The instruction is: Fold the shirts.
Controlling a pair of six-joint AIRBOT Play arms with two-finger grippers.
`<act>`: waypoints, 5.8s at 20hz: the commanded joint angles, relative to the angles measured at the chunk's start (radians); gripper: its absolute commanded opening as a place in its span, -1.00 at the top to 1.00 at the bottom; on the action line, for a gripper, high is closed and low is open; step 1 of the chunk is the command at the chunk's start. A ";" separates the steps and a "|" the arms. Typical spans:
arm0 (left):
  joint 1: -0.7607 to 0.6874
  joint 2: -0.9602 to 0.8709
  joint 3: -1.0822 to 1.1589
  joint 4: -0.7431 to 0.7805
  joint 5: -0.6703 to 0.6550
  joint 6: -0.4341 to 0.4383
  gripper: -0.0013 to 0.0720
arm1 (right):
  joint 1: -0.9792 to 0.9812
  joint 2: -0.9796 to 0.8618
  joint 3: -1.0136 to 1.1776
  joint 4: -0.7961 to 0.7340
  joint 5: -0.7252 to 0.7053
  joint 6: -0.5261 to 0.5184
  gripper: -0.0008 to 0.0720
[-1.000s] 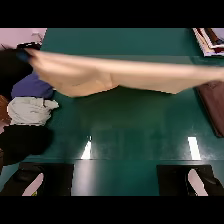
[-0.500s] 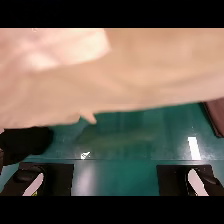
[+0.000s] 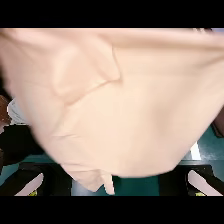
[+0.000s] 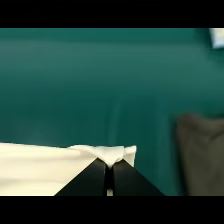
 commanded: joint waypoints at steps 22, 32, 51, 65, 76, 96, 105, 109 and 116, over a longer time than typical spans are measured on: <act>0.037 -0.579 -0.310 0.060 0.154 0.198 0.90 | 0.077 -0.541 -0.167 -0.048 -0.137 0.019 0.93; 0.039 -0.517 -0.446 0.092 0.069 0.123 -0.68 | 0.051 -0.357 -0.463 0.084 -0.240 0.016 -0.07; -0.112 0.256 -1.391 -0.185 0.301 -0.129 -0.68 | -0.005 -0.131 -0.463 0.093 -0.138 0.001 -0.45; -0.175 0.256 -1.402 -0.236 0.412 -0.137 0.90 | -0.170 -0.069 -0.656 0.034 -0.024 0.002 -0.45; -0.175 0.256 -1.317 -0.237 0.397 -0.066 0.90 | -0.264 -0.052 -1.181 -0.036 -0.137 0.002 -0.33; -0.175 0.590 -1.181 -0.128 0.152 -0.222 0.90 | -0.194 0.415 -1.035 -0.115 -0.040 0.000 0.92; -0.172 -0.026 -0.901 -0.053 0.565 -0.057 0.90 | -0.115 -0.105 -0.636 0.090 -0.175 -0.009 0.92; -0.172 -0.220 -0.760 -0.031 0.628 -0.002 0.90 | -0.041 -0.328 -0.467 0.095 -0.179 -0.005 0.92; -0.172 -0.281 -0.642 0.016 0.695 0.019 -0.74 | -0.043 -0.517 -0.236 0.095 -0.128 0.003 -0.27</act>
